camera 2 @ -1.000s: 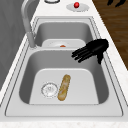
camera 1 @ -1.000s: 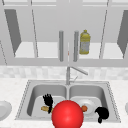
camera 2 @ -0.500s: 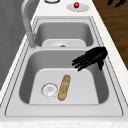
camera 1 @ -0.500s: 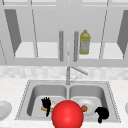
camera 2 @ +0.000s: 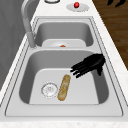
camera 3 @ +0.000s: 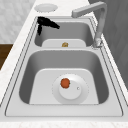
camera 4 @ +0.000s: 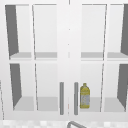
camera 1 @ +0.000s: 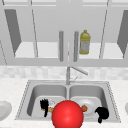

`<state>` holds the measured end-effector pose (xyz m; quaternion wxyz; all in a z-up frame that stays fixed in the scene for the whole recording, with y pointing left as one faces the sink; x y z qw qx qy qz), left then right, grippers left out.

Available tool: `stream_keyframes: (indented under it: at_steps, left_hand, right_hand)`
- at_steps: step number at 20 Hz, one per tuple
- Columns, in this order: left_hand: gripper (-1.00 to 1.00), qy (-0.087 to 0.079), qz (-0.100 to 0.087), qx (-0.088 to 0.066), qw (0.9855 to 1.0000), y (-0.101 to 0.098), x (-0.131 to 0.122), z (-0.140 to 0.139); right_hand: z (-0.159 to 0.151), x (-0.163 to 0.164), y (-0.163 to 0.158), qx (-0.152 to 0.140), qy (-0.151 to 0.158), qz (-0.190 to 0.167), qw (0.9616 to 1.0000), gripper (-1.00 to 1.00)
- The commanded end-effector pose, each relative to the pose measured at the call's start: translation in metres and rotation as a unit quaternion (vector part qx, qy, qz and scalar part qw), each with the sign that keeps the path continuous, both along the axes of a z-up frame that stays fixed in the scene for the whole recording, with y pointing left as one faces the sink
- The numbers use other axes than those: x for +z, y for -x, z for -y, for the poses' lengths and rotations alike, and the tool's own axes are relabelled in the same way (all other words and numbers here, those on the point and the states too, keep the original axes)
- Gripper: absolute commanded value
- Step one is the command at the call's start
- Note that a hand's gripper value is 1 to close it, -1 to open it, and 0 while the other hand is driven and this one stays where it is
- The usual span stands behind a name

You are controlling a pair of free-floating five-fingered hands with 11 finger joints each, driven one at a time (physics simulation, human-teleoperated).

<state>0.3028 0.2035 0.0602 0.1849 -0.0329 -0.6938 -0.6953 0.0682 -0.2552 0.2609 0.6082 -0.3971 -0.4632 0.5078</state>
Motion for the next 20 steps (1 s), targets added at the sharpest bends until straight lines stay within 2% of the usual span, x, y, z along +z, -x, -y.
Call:
stream_keyframes:
  at_steps: [1,3,4,7,9,13,15,17,18,20]
  left_hand:
    - [-1.00,0.000,-0.033,-0.030,0.9990,-0.012,-0.004,-0.010]
    - [-1.00,0.003,-0.042,-0.029,0.9987,-0.018,-0.004,-0.014]
    - [-1.00,0.001,-0.058,-0.024,0.9980,-0.020,-0.009,-0.015]
    - [-1.00,0.002,-0.080,-0.015,0.9967,-0.031,-0.007,-0.017]
    - [-1.00,0.002,-0.098,-0.006,0.9951,-0.042,-0.008,-0.017]
    - [-1.00,-0.004,-0.136,-0.012,0.9907,-0.051,-0.008,-0.016]
    - [-1.00,-0.003,-0.141,-0.026,0.9896,-0.050,-0.007,-0.011]
    - [-1.00,-0.003,-0.146,-0.027,0.9889,-0.054,-0.007,-0.008]
    - [-1.00,-0.003,-0.142,-0.030,0.9893,-0.055,-0.007,-0.006]
    - [-1.00,-0.005,-0.143,-0.040,0.9889,-0.054,-0.008,-0.004]
  right_hand:
    - [0.000,0.000,0.000,0.000,0.000,0.000,1.0000,0.00]
    - [0.000,0.000,0.000,0.000,0.000,0.000,1.0000,0.00]
    - [0.000,0.000,0.000,0.000,0.000,0.000,1.0000,0.00]
    - [0.000,0.000,0.000,0.000,0.000,0.000,1.0000,0.00]
    - [0.000,0.000,0.000,0.000,0.000,0.000,1.0000,0.00]
    - [0.000,0.000,0.000,0.000,0.000,0.000,1.0000,0.00]
    - [0.000,0.000,0.000,0.000,0.000,0.000,1.0000,0.00]
    - [0.000,0.000,0.000,0.000,0.000,0.000,1.0000,0.00]
    - [0.000,0.000,0.000,0.000,0.000,0.000,1.0000,0.00]
    - [0.000,0.000,0.000,0.000,0.000,0.000,1.0000,0.00]
